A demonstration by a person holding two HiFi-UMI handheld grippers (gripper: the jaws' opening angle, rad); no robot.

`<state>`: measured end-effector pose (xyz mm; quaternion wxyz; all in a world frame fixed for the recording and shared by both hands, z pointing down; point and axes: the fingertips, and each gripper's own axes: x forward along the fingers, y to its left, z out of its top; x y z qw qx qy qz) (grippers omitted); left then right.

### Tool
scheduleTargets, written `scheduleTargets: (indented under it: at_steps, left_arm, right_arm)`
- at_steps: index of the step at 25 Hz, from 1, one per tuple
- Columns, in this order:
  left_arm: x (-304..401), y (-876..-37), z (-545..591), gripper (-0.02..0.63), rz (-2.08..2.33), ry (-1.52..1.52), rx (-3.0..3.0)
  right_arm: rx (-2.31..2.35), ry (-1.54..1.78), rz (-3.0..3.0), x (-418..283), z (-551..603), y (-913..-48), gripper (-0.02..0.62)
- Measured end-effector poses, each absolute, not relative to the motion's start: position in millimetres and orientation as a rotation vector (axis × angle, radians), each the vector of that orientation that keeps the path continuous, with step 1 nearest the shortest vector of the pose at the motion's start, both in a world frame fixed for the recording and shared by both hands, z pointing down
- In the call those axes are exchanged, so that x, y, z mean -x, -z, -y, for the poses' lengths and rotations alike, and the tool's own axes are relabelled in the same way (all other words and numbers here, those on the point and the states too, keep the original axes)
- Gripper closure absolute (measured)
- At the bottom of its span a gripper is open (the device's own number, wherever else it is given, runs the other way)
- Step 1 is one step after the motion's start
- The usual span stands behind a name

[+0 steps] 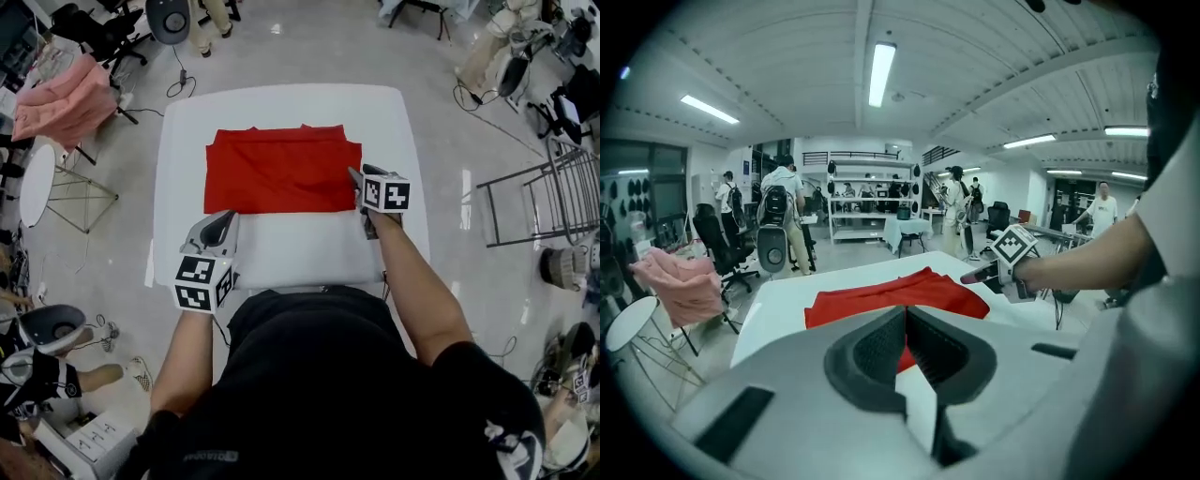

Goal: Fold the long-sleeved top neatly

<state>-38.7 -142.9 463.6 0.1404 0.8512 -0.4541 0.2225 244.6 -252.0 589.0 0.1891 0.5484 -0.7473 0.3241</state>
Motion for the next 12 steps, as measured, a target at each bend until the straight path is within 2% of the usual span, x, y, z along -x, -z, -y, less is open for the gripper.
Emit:
scheduleTargets:
  at_steps: [7, 12]
  left_arm:
    - [38, -489, 127, 0.598, 1.377, -0.685, -2.34]
    - [44, -507, 114, 0.598, 1.404, -0.69, -2.247]
  right_arm:
    - [-1.505, -1.068, 1.965, -252, 264, -631, 0.331]
    - [-1.502, -1.133, 1.908, -258, 265, -641, 0.359]
